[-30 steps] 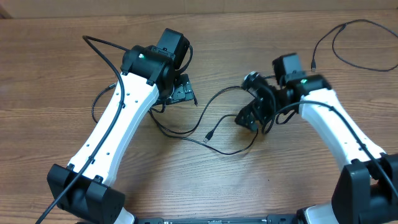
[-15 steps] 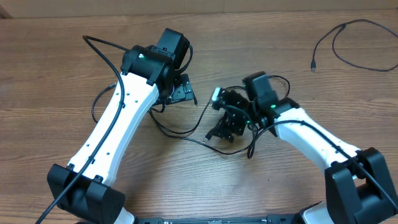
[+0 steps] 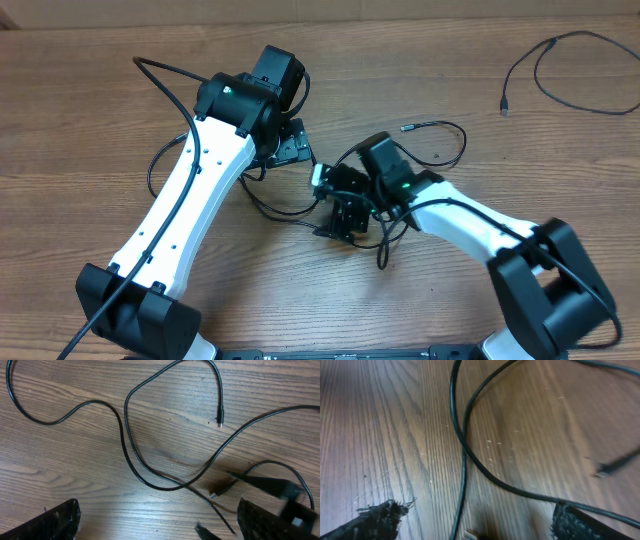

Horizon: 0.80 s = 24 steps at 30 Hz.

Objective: Untangle cables
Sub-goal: 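Lower the right gripper near the left gripper and grasp a cable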

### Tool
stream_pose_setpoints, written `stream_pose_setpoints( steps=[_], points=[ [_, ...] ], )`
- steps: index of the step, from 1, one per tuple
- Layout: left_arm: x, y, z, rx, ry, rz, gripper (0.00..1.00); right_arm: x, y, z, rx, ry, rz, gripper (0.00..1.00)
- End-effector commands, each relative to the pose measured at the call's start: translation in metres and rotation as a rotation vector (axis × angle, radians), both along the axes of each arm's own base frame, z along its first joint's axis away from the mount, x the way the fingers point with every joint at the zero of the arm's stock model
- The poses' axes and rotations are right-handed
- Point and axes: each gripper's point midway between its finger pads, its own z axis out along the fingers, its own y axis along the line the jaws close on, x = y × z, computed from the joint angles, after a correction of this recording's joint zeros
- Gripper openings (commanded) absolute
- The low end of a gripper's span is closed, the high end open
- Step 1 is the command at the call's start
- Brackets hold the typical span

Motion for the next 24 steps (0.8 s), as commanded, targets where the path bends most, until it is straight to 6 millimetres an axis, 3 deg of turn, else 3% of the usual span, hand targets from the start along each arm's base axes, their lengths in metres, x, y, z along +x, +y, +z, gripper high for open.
stream_pose_setpoints(
  steps=[1, 15, 24],
  points=[
    [0.001, 0.0, -0.002, 0.0, 0.007, -0.009, 1.0, -0.009, 0.01, -0.013, 0.001, 0.009, 0.038, 0.94],
    [0.001, 0.0, -0.002, 0.001, 0.007, -0.01, 1.0, -0.006, 0.027, -0.016, 0.036, -0.043, 0.069, 0.9],
    [0.001, 0.0, -0.002, 0.0, 0.007, -0.009, 1.0, -0.017, 0.048, -0.019, 0.062, -0.074, 0.127, 0.85]
  ],
)
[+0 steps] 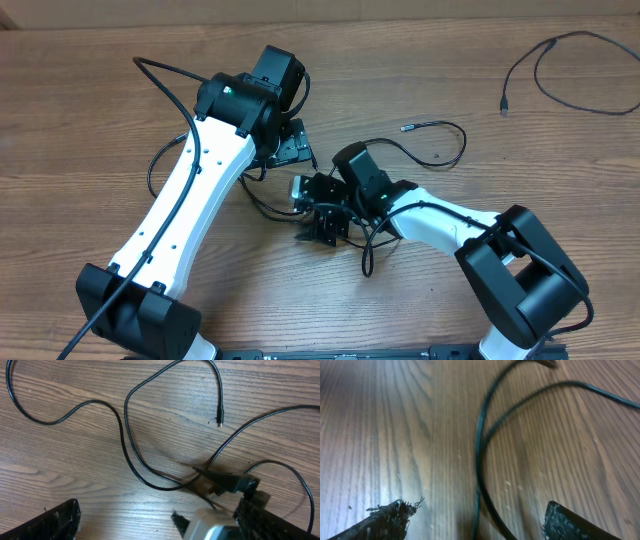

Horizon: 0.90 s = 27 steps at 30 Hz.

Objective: Untangle cables
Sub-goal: 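Lower the right gripper near the left gripper and grasp a cable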

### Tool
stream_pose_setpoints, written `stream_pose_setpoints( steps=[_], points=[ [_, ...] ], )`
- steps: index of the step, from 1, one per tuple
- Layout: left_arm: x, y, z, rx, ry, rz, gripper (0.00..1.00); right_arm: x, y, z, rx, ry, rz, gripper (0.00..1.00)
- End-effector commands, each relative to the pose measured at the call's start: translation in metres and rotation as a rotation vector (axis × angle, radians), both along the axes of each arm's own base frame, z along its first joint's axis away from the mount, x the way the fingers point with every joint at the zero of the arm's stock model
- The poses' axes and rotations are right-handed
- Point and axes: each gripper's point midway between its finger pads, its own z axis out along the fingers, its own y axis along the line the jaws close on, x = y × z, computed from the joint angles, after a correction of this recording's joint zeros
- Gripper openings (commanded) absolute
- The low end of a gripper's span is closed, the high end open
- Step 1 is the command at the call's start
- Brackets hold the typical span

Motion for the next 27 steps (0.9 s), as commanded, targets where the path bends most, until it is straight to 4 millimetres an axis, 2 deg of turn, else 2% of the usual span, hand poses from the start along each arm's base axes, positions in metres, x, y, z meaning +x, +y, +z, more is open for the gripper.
stream_pose_setpoints(
  steps=[1, 10, 23, 27],
  points=[
    [0.001, 0.0, -0.002, 0.0, 0.008, -0.009, 1.0, -0.011, 0.007, -0.004, 0.004, 0.005, 0.035, 0.84],
    [0.001, 0.0, -0.002, 0.001, 0.008, -0.009, 1.0, -0.013, 0.008, -0.005, 0.002, 0.007, 0.041, 0.69],
    [0.001, 0.0, -0.002, 0.0, 0.008, -0.009, 1.0, -0.009, 0.011, -0.016, 0.006, 0.002, 0.041, 0.67],
    [0.001, 0.0, -0.002, 0.0, 0.008, -0.009, 1.0, -0.008, 0.014, -0.022, 0.018, 0.001, 0.047, 0.54]
  ],
)
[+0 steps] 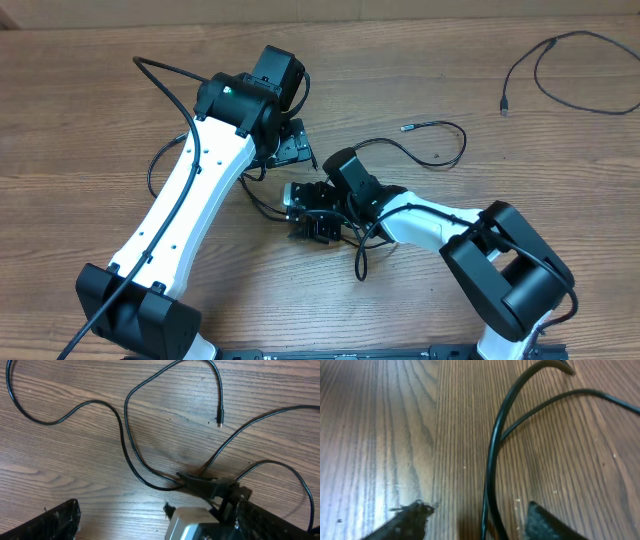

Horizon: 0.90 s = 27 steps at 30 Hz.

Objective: Untangle cables
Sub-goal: 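Lower the right gripper near the left gripper and grasp a cable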

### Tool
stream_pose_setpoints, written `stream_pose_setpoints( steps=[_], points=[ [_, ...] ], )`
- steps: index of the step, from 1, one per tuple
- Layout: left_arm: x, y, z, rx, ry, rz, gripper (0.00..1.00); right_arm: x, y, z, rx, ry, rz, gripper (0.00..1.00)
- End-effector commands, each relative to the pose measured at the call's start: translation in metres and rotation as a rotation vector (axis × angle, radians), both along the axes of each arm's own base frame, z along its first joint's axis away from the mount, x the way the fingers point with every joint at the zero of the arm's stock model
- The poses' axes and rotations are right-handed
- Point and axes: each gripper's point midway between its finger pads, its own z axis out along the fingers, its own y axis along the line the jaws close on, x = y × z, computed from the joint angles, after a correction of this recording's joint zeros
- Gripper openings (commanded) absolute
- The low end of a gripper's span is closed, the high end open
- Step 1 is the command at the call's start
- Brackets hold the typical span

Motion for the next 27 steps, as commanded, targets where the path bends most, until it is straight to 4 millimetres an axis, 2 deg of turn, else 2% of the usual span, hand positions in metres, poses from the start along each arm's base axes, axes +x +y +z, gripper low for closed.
stream_pose_setpoints(
  steps=[1, 2, 4, 11, 17, 23, 27],
  points=[
    [0.001, 0.0, -0.002, 0.0, 0.008, -0.009, 1.0, -0.005, 0.001, -0.011, 0.003, 0.021, 0.02, 0.49],
    [0.001, 0.0, -0.002, 0.0, 0.007, -0.009, 0.99, -0.005, 0.001, -0.011, 0.003, 0.022, 0.02, 0.42],
    [0.001, 0.0, -0.002, 0.0, 0.007, -0.009, 1.0, -0.005, 0.001, -0.011, 0.004, 0.022, 0.02, 0.04],
    [0.001, 0.0, -0.002, 0.0, 0.007, -0.009, 1.0, -0.004, 0.002, -0.008, 0.01, 0.026, 0.01, 0.04],
    [0.001, 0.0, -0.002, 0.0, 0.007, -0.009, 1.0, 0.008, 0.0, 0.015, 0.058, 0.061, -0.083, 0.04],
    [0.001, 0.0, -0.002, 0.0, 0.007, -0.009, 1.0, 0.035, -0.021, 0.022, 0.073, 0.057, -0.166, 0.04],
    [0.001, 0.0, -0.002, 0.001, 0.008, -0.009, 1.0, 0.061, -0.045, 0.025, 0.1, 0.113, -0.297, 0.04]
  ],
)
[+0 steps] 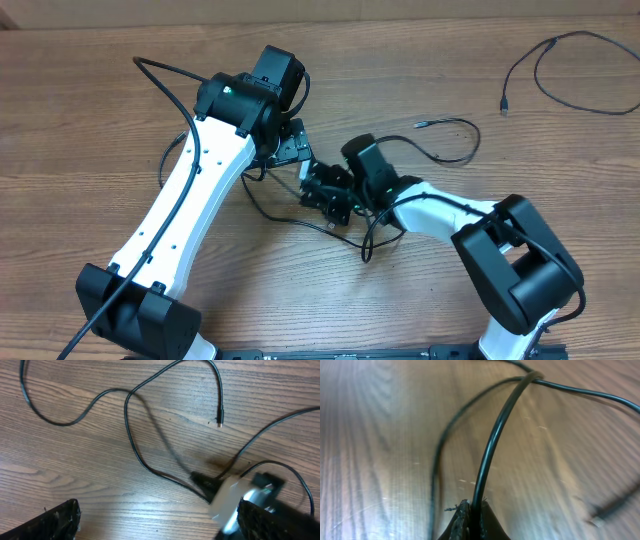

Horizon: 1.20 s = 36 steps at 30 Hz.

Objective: Untangle cables

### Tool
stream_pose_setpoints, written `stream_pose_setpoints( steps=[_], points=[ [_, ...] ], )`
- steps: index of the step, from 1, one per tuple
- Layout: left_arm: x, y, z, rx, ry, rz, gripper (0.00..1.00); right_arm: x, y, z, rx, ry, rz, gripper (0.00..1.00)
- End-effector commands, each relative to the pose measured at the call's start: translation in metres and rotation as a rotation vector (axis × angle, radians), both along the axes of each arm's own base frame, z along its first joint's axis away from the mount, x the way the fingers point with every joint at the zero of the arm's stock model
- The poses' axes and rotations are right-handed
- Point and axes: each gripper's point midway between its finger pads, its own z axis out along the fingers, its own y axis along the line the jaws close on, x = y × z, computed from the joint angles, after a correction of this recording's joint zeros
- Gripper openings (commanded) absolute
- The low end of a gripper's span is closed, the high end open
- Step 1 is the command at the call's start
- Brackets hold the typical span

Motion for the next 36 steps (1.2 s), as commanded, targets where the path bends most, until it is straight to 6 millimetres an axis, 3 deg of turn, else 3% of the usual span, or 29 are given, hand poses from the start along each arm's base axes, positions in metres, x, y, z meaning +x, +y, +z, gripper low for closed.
stream_pose_setpoints(
  steps=[1, 9, 12, 15, 21, 22, 25, 26, 31, 36],
  points=[
    [0.001, 0.0, -0.002, 0.0, 0.007, -0.009, 1.0, 0.025, -0.022, 0.016, 0.056, 0.059, -0.142, 0.04],
    [0.001, 0.0, -0.002, 0.0, 0.007, -0.009, 0.99, 0.072, -0.076, 0.028, 0.151, 0.243, -0.466, 0.04],
    [0.001, 0.0, -0.002, 0.0, 0.007, -0.009, 1.0, 0.087, -0.095, 0.06, 0.207, 0.235, -0.544, 0.04],
    [0.001, 0.0, -0.002, 0.0, 0.007, -0.009, 1.0, 0.091, -0.104, 0.105, 0.252, 0.161, -0.553, 0.04],
    [0.001, 0.0, -0.002, 0.0, 0.007, -0.009, 1.0, 0.087, -0.114, 0.211, 0.354, -0.059, -0.567, 0.04],
    [0.001, 0.0, -0.002, 0.0, 0.007, -0.009, 1.0, 0.085, -0.12, 0.235, 0.372, -0.119, -0.589, 0.04],
    [0.001, 0.0, -0.002, 0.0, 0.007, -0.009, 1.0, 0.079, -0.135, 0.273, 0.398, -0.227, -0.65, 0.04],
    [0.001, 0.0, -0.002, 0.0, 0.007, -0.009, 1.0, 0.074, -0.148, 0.295, 0.411, -0.298, -0.709, 0.04],
    [0.001, 0.0, -0.002, 0.0, 0.007, -0.009, 1.0, 0.057, -0.187, 0.34, 0.43, -0.441, -0.871, 0.04],
    [0.001, 0.0, -0.002, 0.0, 0.007, -0.009, 1.0, 0.05, -0.227, 0.355, 0.4, -0.517, -1.035, 0.04]
  ],
)
